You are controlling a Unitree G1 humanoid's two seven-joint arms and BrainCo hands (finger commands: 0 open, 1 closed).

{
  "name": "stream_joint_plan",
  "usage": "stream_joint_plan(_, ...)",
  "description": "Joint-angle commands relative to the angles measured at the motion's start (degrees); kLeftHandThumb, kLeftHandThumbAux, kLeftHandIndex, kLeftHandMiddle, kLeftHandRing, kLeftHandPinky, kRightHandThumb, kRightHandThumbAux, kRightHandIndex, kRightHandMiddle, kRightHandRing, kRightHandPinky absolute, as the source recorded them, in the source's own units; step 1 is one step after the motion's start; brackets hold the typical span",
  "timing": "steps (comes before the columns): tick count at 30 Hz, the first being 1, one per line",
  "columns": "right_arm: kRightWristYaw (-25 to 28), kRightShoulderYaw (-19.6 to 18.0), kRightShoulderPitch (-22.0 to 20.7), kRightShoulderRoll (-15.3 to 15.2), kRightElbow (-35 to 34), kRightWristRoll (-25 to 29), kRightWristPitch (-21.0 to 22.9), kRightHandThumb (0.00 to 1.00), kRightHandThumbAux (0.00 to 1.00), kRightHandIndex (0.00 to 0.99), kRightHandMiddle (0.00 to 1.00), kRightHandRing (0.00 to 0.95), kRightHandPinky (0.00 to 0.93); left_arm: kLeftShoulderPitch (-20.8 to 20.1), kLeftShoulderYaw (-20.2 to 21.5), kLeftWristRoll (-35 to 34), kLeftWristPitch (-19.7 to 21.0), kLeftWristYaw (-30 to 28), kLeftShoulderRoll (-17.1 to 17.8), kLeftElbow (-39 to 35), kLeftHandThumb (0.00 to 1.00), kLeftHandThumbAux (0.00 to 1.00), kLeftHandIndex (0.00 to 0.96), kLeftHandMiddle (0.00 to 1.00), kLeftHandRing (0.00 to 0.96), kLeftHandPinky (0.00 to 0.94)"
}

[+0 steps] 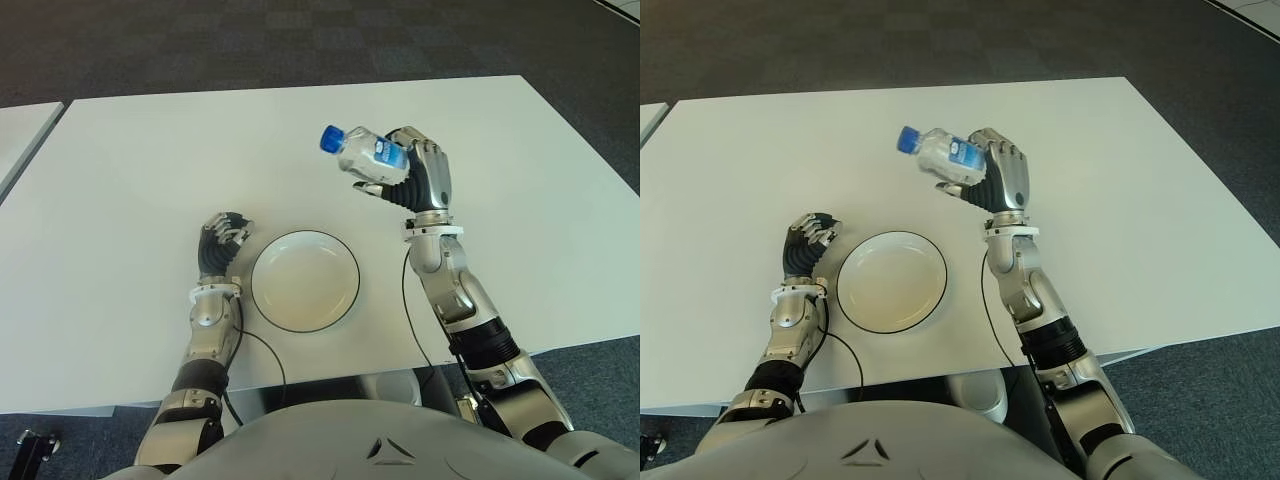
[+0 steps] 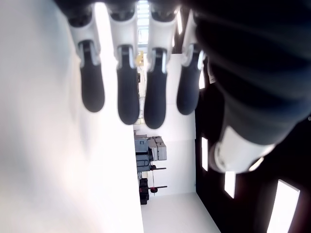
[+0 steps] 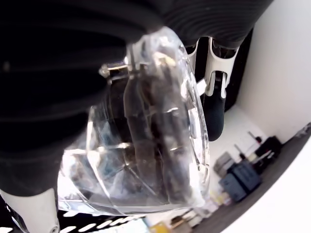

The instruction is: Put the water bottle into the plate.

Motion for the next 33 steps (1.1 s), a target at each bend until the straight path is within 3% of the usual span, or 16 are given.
stream_joint_plan(1, 3.6, 2.1, 0.6, -0.1, -2.2, -1.3, -2.3, 0.711, 0.722, 0.439, 0.884, 0.885, 0.877, 3.1, -0.4, 0.2, 2.7, 0.1, -1.1, 4.5, 0.701, 0.715, 0.429, 0.468, 0.451, 0.455)
stream_joint_plan(4, 6.3, 2.9, 1.3, -0.4, -3.5, -1.5, -2.9, 0.712, 0.721, 0.439, 0.884, 0.885, 0.878, 3.1, -0.3, 0.1, 2.6, 0.1, -1.2, 4.7, 0.701, 0.715, 0.429, 0.470, 0.454, 0.459)
stream_joint_plan(16, 26.1, 7.9, 1.8, -3.9, -6.9, -0.2, -5.0, 0.711, 0.721, 0.439, 0.884, 0.884, 0.883, 2.9, 0.0, -0.2, 2.7, 0.0, -1.0, 5.0, 0.699, 0.716, 0.428, 0.468, 0.454, 0.454)
stream_joint_plan(24, 35.1, 11.2, 0.9, -5.4, -4.5, -2.7, -4.5, 0.711, 0.720, 0.439, 0.890, 0.887, 0.887, 3.1, 0.2, -0.6, 2.7, -0.6, -0.8, 4.6, 0.698, 0.715, 0.428, 0.471, 0.454, 0.447)
stream_joint_plan(33, 43.5, 12.2, 0.4, -5.7, -4.9, -4.3, -2.0, 0.709, 0.720, 0.439, 0.884, 0.879, 0.882, 3.0, 0.0, -0.4, 2.2, -0.7, -0.6, 4.9, 0.700, 0.715, 0.429, 0.471, 0.455, 0.451)
